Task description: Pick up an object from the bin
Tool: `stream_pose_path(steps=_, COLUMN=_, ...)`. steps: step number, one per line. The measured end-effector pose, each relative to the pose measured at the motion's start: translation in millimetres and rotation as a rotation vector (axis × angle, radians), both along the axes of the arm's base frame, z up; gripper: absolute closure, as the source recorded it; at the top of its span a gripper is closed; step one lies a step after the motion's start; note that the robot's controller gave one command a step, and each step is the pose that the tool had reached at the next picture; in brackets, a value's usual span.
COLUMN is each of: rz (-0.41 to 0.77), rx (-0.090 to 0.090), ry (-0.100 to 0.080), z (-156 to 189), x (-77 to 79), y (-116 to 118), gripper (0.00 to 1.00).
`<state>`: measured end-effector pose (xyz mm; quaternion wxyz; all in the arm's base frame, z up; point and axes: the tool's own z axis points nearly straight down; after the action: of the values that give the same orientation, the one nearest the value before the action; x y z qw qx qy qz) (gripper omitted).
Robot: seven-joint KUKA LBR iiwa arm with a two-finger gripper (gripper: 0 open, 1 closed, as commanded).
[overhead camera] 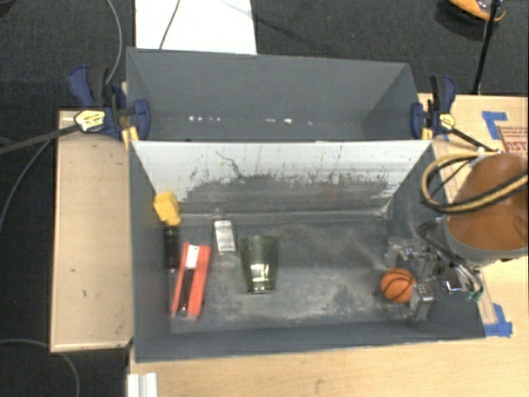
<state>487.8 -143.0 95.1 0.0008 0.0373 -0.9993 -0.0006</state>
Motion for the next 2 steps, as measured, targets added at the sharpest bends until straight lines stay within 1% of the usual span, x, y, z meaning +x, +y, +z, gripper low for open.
stream_pose_path(steps=1, rz=0.145, rx=-0.004, ry=-0.012, z=22.3, x=-9.2, y=-9.4, gripper=0.00)
stream_pose_path(steps=2, rz=0.095, rx=0.000, ry=-0.007, z=-25.9, x=-5.9, y=-8.9, gripper=0.00)
